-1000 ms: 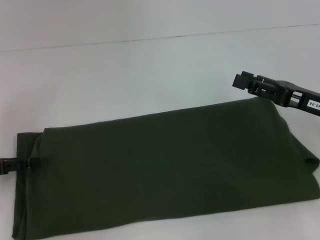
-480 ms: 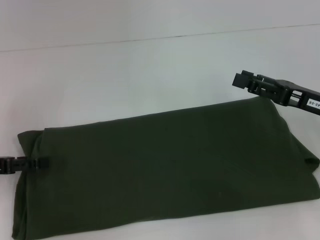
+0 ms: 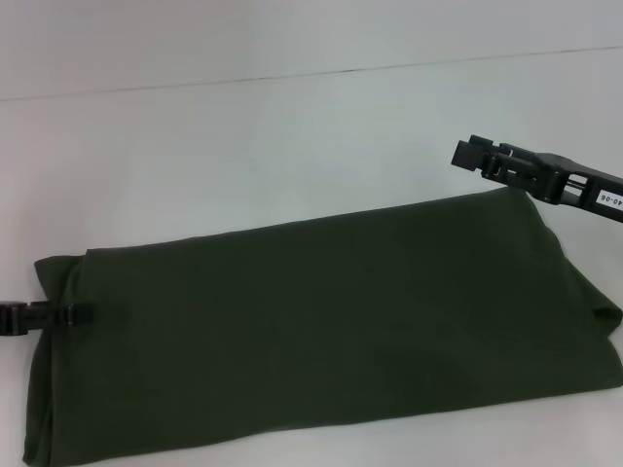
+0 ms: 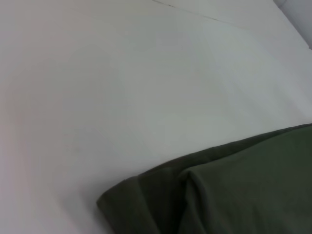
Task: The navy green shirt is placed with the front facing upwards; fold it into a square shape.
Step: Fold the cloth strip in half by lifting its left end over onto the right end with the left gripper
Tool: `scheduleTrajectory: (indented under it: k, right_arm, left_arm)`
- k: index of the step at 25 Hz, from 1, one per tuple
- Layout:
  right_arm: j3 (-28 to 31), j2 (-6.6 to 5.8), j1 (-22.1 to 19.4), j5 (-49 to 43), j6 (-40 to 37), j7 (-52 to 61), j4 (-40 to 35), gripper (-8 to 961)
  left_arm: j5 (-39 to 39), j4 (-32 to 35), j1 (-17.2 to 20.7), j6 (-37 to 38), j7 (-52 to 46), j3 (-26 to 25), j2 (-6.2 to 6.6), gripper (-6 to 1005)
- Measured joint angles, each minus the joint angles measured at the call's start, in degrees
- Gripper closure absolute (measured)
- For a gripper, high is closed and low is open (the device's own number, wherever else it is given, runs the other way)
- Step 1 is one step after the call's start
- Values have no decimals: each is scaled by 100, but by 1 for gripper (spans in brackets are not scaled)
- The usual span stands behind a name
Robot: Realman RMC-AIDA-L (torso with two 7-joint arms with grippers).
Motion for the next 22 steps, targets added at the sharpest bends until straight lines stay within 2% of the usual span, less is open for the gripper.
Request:
scheduleTrajectory:
  k: [22]
  right_arm:
    - [0,-2,0,0,-5,0,-6,174]
  left_arm:
    - [159,59,118,-15,-17,-21,-2,123]
